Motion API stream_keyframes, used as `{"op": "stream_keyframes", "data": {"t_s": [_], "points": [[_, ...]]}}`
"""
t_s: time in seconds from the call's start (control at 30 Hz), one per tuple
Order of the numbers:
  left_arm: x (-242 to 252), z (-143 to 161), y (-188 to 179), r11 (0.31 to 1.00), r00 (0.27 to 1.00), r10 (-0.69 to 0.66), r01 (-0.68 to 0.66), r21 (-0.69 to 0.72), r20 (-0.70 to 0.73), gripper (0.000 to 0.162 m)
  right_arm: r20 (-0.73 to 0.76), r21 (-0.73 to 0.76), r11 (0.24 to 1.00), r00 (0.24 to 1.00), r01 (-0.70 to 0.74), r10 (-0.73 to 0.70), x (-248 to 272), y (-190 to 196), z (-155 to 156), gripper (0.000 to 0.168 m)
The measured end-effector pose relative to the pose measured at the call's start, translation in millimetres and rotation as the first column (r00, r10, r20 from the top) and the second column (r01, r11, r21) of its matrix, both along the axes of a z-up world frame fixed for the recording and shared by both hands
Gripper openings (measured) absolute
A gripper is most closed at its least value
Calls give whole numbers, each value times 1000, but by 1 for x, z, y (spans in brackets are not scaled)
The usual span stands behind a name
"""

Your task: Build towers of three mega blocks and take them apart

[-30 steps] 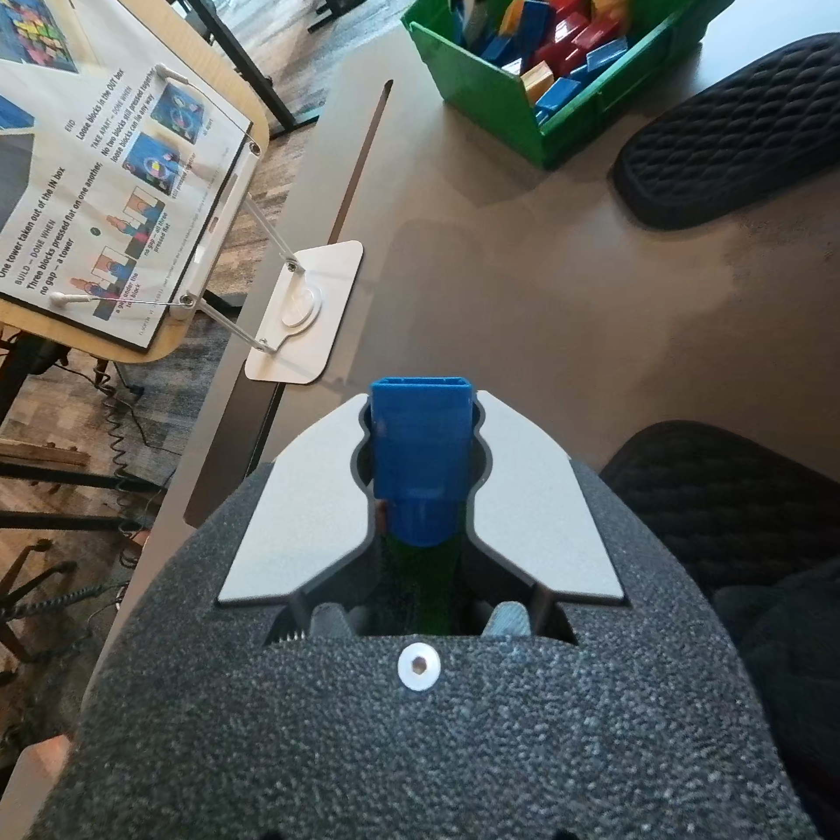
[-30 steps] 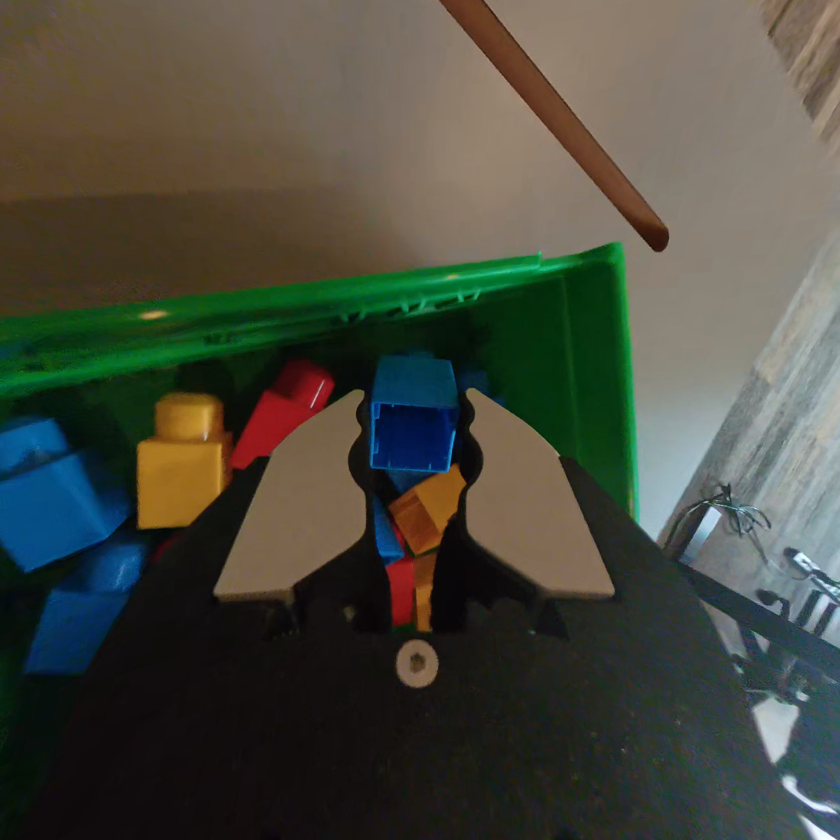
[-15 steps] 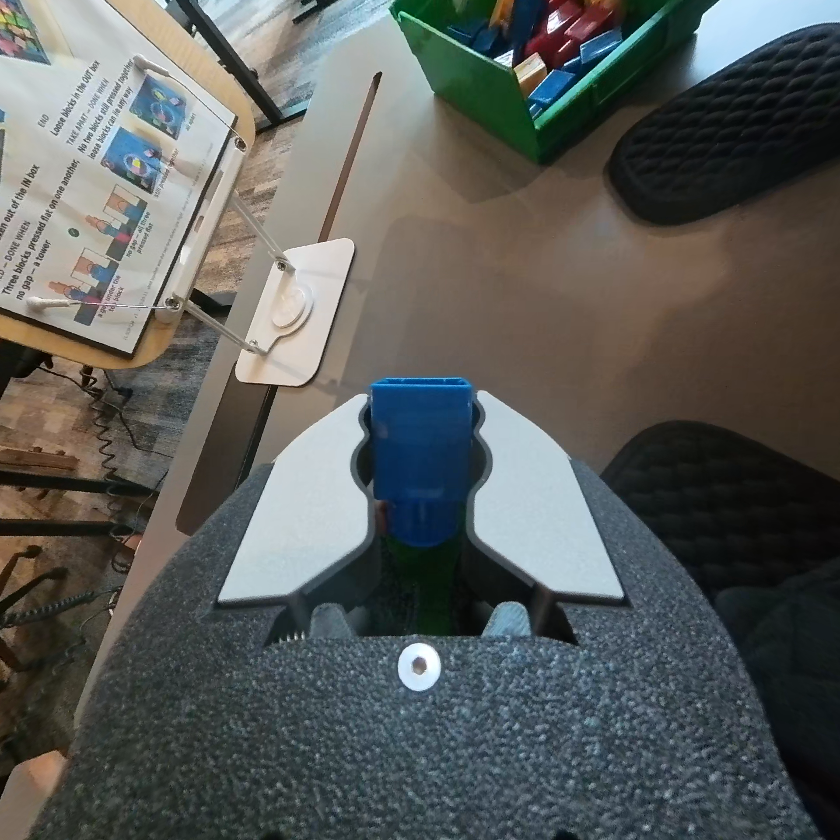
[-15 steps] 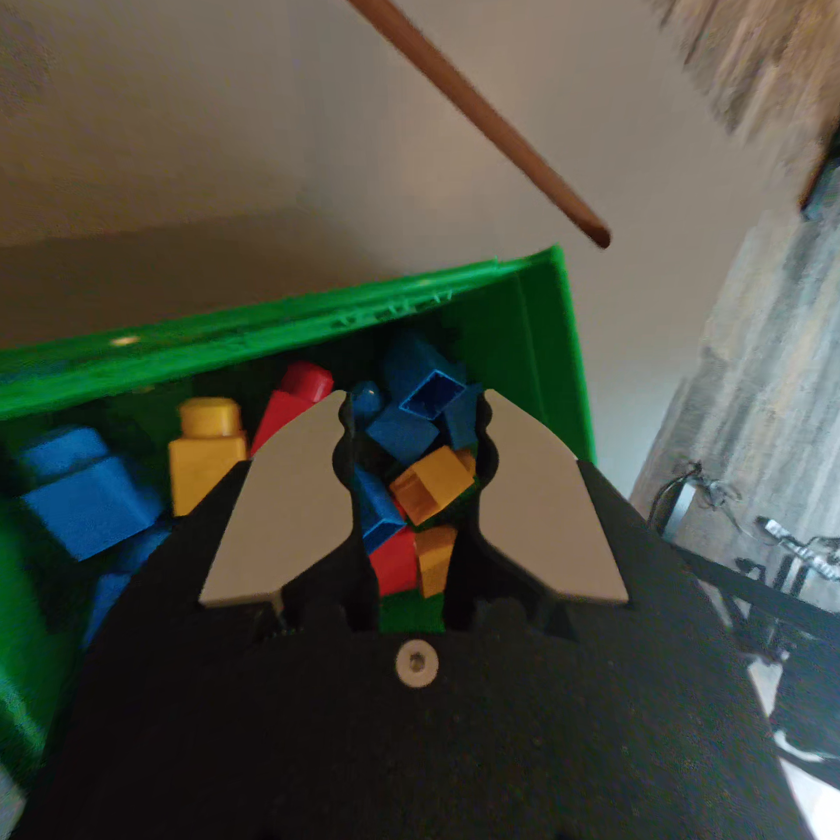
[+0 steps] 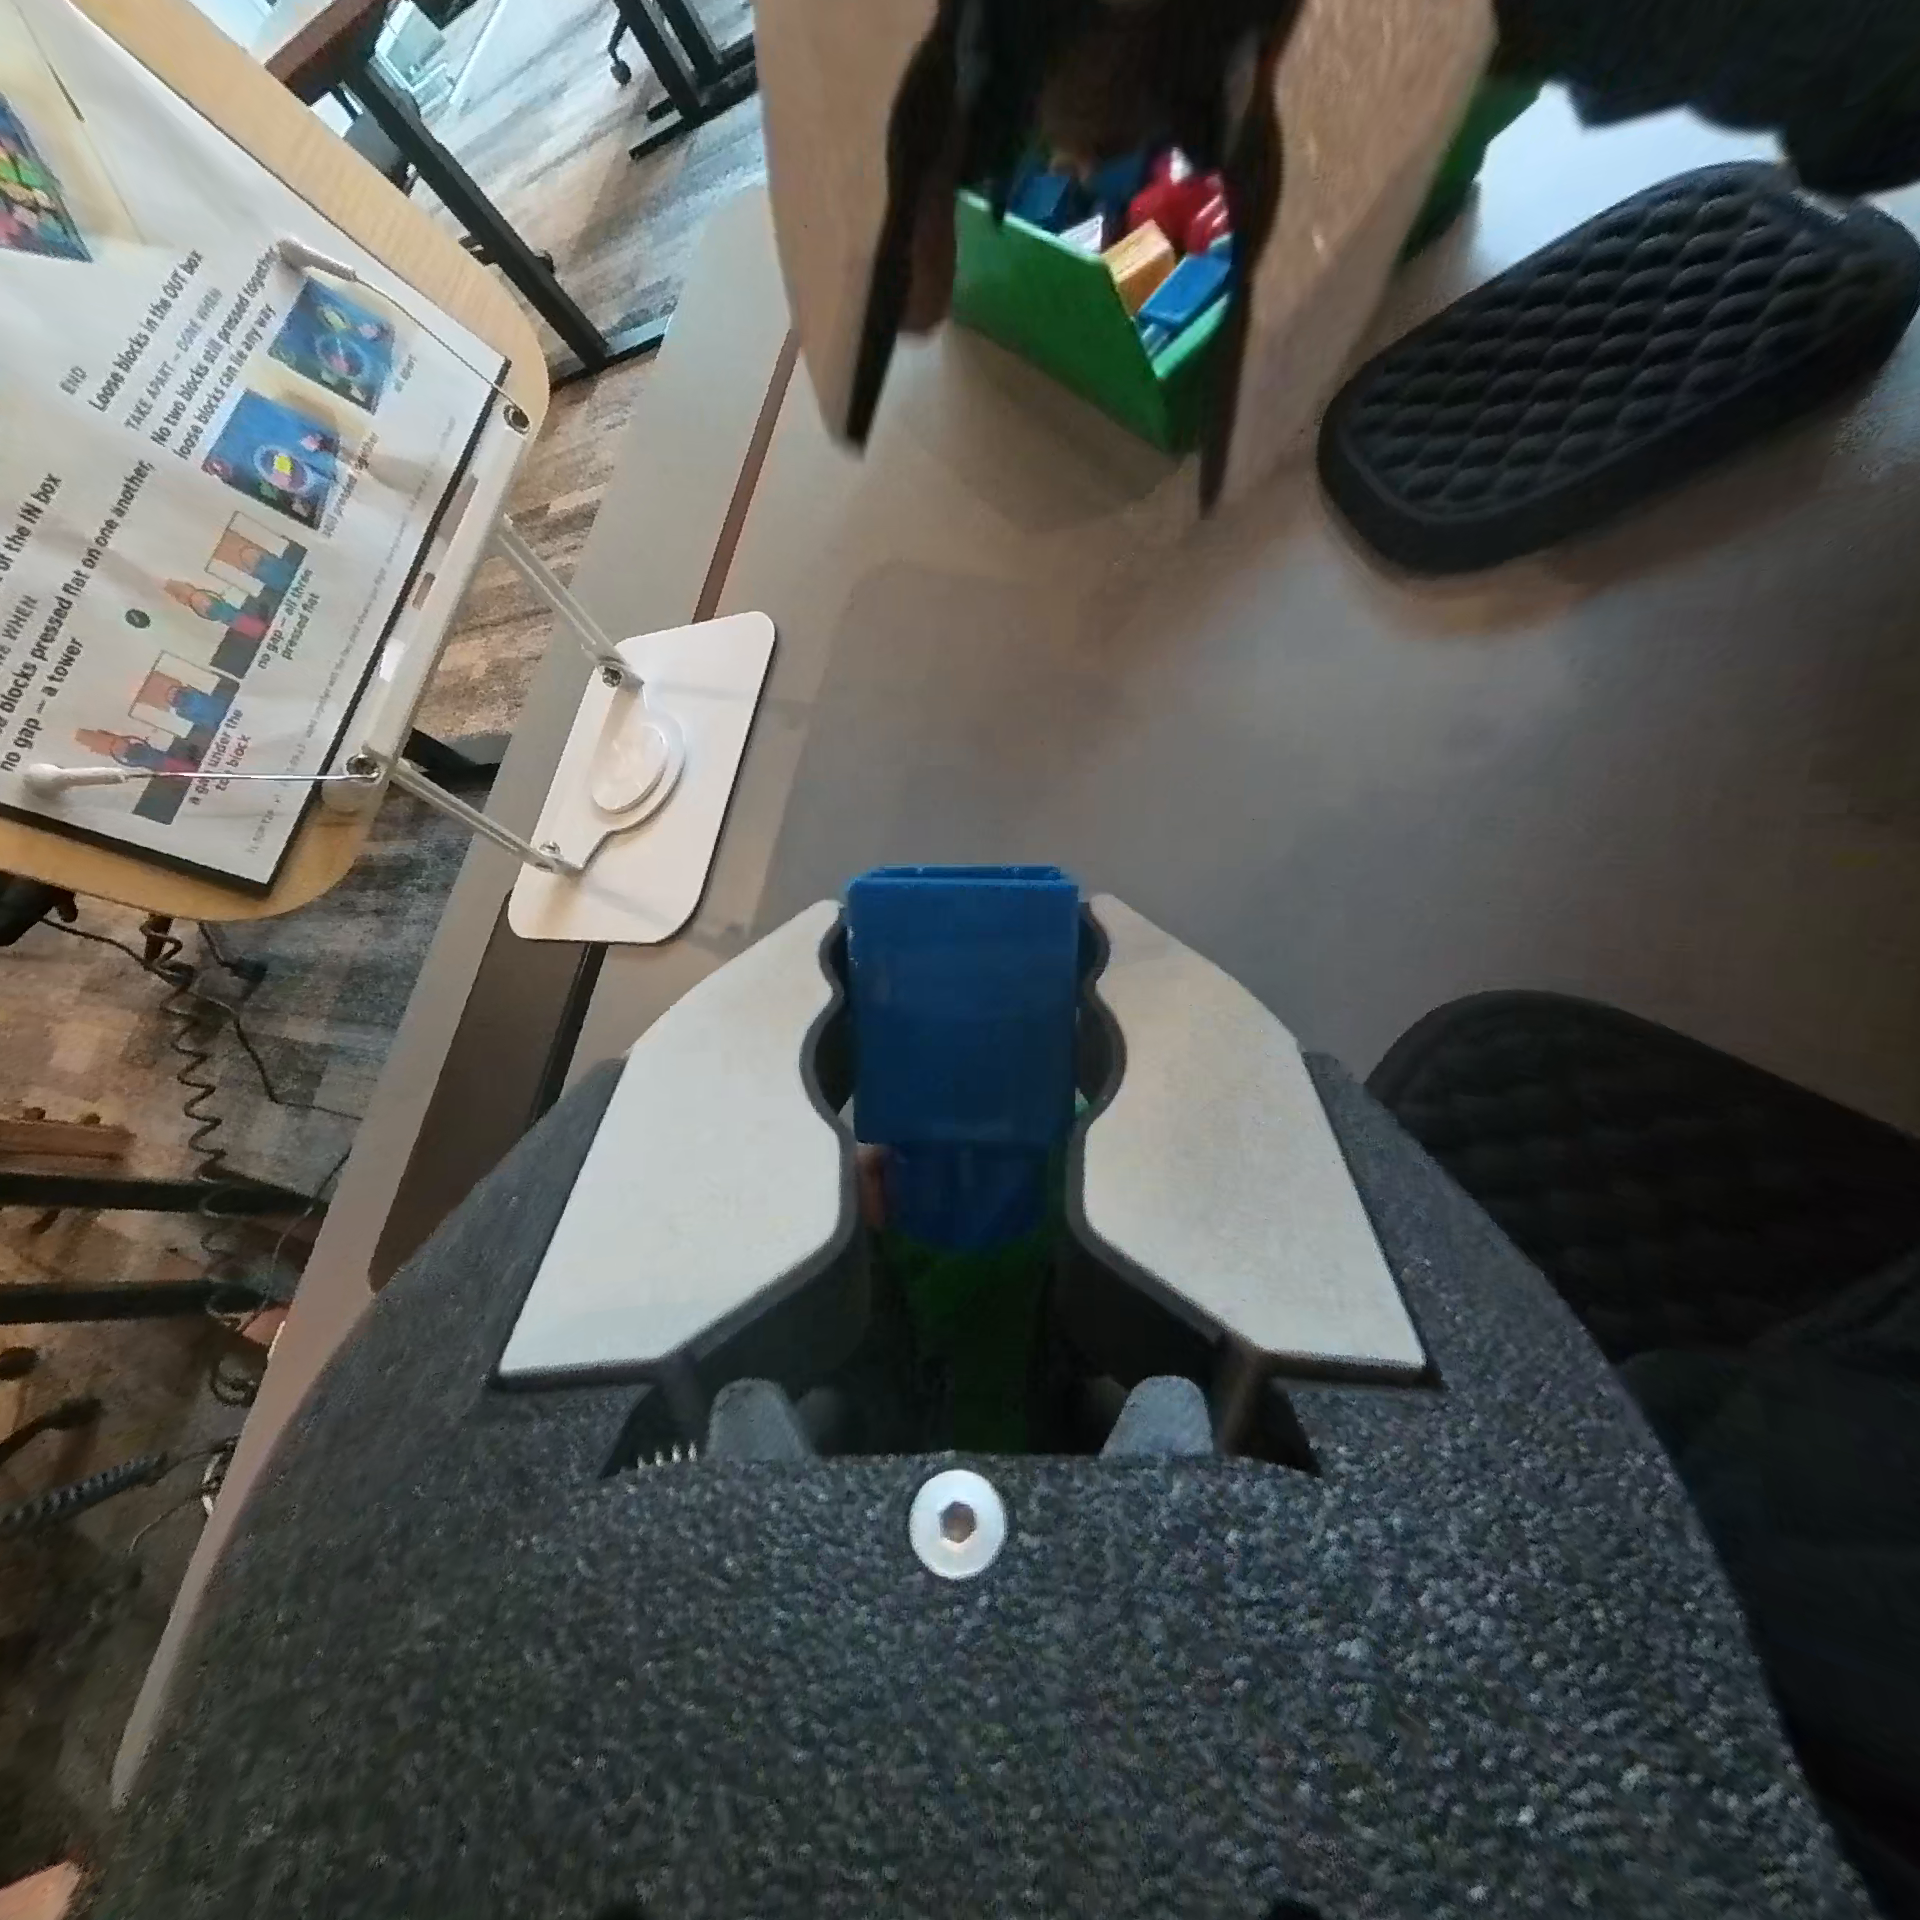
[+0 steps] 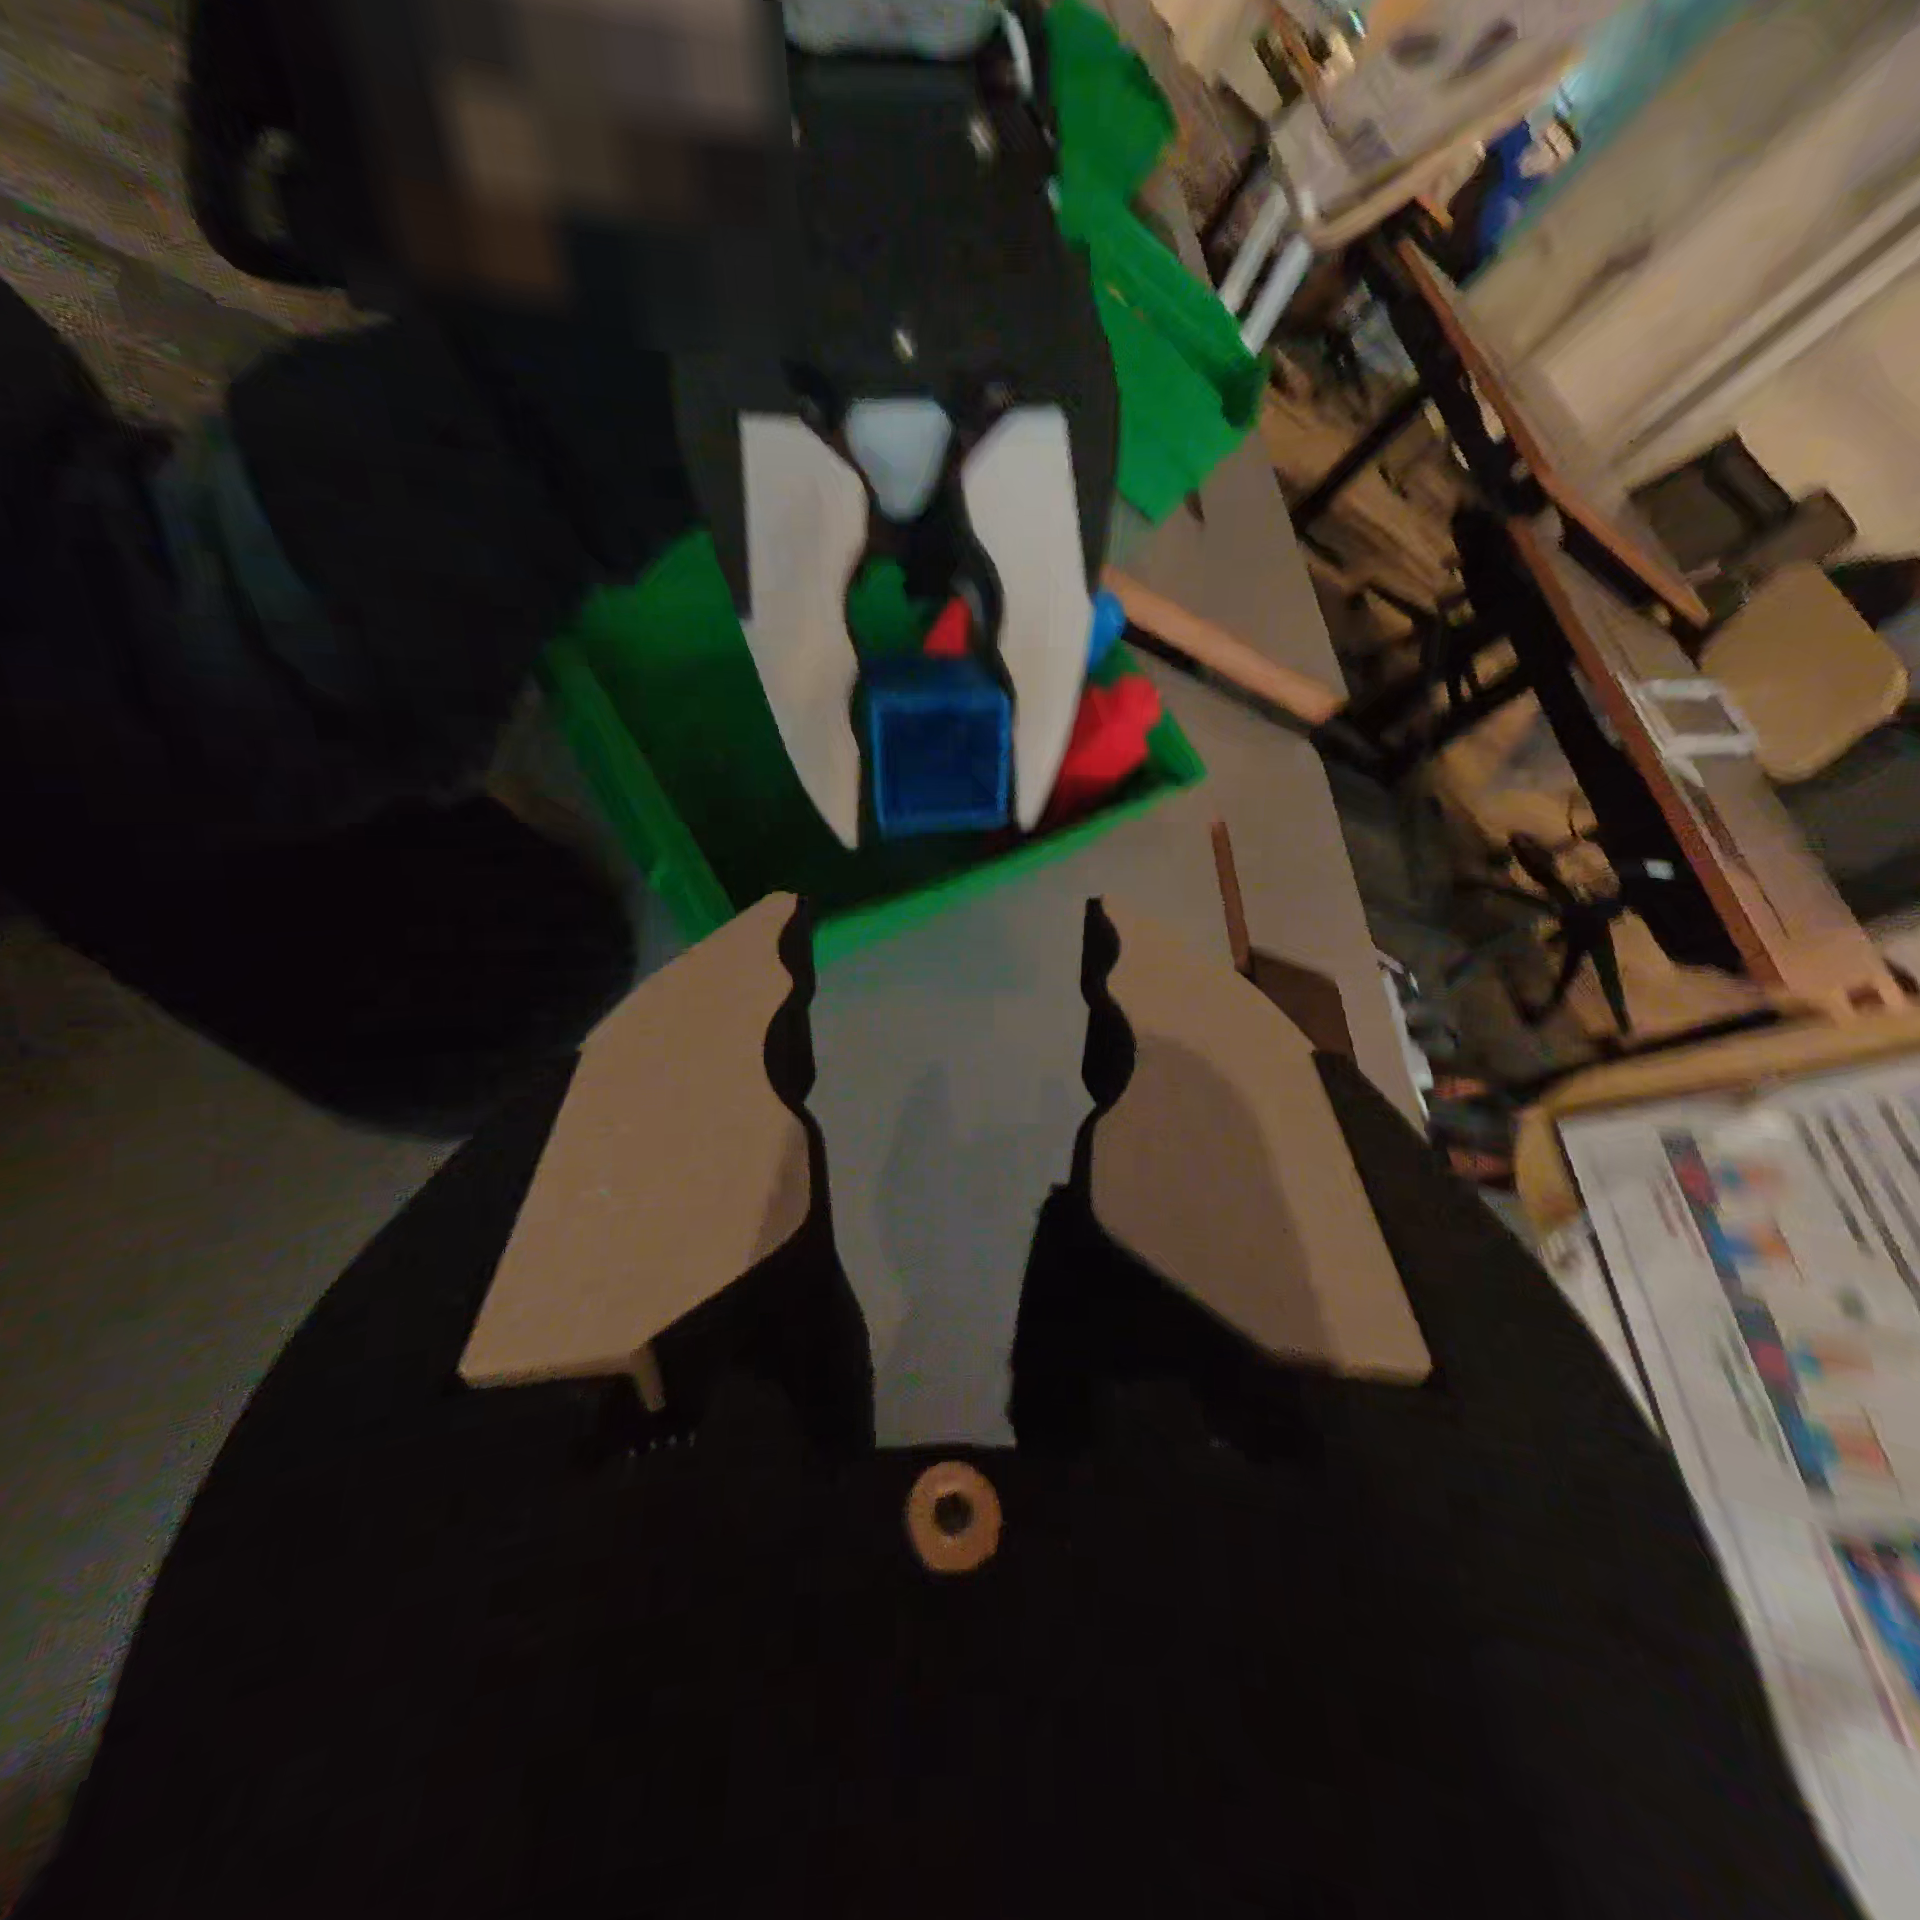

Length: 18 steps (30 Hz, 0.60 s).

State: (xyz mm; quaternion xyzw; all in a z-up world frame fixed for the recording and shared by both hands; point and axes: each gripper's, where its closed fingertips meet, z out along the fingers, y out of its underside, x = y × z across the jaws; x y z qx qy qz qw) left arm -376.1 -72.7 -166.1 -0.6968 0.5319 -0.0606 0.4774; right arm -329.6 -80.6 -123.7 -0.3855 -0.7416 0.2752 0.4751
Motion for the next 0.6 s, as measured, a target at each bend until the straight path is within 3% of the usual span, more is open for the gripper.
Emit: {"op": "stream_keyframes", "data": {"t_s": [0.2, 0.37, 0.43, 0.6], "points": [[5, 5, -5, 999, 999, -39, 38, 17, 22, 39, 5, -23, 996, 996, -85, 85, -45, -17, -8, 46], [7, 8, -8, 997, 997, -65, 64, 32, 31, 39, 6, -39, 994, 994, -106, 106, -53, -20, -11, 42], [8, 8, -9, 997, 997, -69, 68, 32, 33, 39, -2, -31, 993, 994, -112, 112, -54, -21, -10, 32], [10, 10, -11, 996, 996, -80, 78, 35, 48, 39, -12, -25, 992, 992, -122, 122, -51, -23, -7, 31]]}}
